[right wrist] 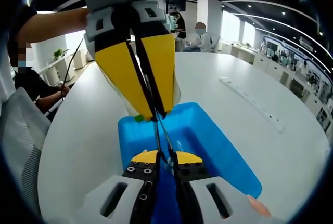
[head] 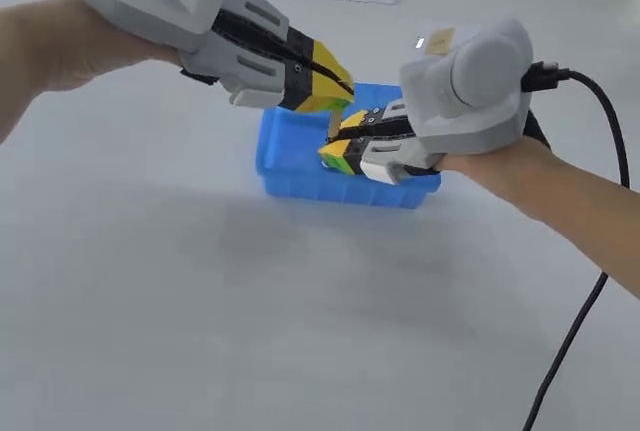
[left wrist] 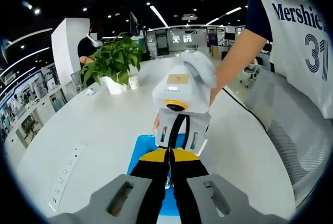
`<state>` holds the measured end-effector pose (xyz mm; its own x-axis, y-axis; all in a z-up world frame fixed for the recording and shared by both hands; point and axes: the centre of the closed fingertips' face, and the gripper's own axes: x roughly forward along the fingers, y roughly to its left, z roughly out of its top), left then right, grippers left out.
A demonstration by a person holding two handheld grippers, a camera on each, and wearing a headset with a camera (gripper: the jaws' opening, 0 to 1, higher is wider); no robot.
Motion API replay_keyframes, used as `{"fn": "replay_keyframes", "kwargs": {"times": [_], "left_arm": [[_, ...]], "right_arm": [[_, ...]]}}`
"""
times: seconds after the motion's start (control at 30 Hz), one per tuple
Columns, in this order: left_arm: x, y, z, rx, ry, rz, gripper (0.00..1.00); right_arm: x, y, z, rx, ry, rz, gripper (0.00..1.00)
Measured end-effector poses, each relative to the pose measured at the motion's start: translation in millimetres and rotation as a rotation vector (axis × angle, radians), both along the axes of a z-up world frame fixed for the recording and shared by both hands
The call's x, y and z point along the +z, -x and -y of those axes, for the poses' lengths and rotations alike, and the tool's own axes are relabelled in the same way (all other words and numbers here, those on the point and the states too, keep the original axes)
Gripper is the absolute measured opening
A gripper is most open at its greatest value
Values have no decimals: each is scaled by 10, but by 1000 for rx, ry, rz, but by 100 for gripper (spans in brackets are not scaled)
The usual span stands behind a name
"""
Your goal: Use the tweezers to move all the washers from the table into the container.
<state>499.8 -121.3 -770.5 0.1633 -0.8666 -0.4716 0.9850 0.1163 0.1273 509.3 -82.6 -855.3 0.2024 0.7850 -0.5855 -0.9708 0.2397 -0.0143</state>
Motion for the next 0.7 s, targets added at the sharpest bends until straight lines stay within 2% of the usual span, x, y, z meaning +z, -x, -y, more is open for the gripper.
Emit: {"fn": "replay_keyframes", "kwargs": {"times": [0.4,0.7], "left_arm": [[47,19,3,2,0,2,5],[247,71,-7,1,13,16,5]], "right_arm": [[45,5,9,-4,2,14,12],[254,35,10,-10,-38,40,12]]}}
